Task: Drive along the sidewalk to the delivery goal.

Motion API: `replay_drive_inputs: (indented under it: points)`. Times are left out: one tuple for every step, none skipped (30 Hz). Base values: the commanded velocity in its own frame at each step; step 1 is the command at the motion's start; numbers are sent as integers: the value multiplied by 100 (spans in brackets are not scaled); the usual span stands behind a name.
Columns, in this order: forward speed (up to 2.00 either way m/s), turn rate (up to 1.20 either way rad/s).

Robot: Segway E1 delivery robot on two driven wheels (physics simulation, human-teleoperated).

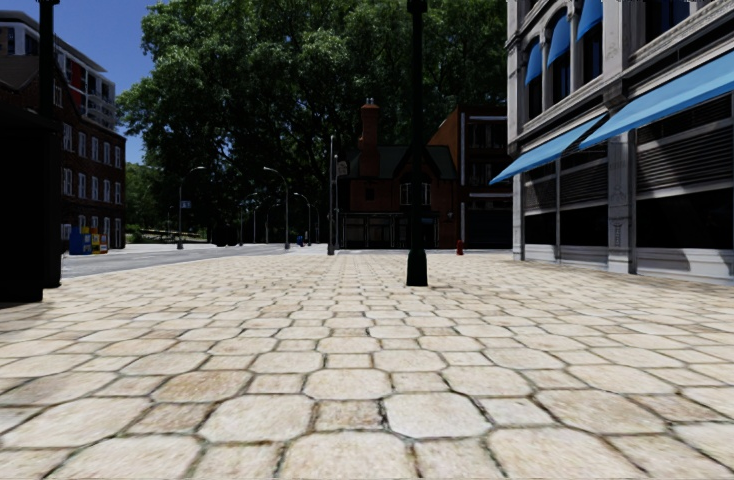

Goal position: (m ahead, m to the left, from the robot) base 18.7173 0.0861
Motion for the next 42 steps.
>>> replay_drive_inputs:
  points:
    - [200, 0]
    - [200, 0]
    - [200, 0]
    - [200, 0]
    - [200, 0]
    - [200, 0]
    - [200, 0]
    - [200, 0]
    - [200, 0]
    - [200, 0]
    - [200, 0]
    - [200, 0]
    - [200, 0]
    - [200, 0]
    - [200, 0]
    - [200, 0]
    - [200, 0]
    - [200, 0]
    - [200, 0]
    - [200, 0]
    - [200, 0]
    - [200, 0]
    - [200, 0]
    - [200, 0]
    - [200, 0]
    - [200, 0]
    - [200, 0]
    - [200, 0]
    - [200, 0]
    - [200, 0]
    - [200, 0]
    - [200, 0]
    - [200, 0]
    - [200, 0]
    - [200, 0]
    - [200, 0]
    - [200, 0]
    - [200, 0]
    - [200, 0]
    - [200, 0]
    - [200, 0]
    - [200, 0]
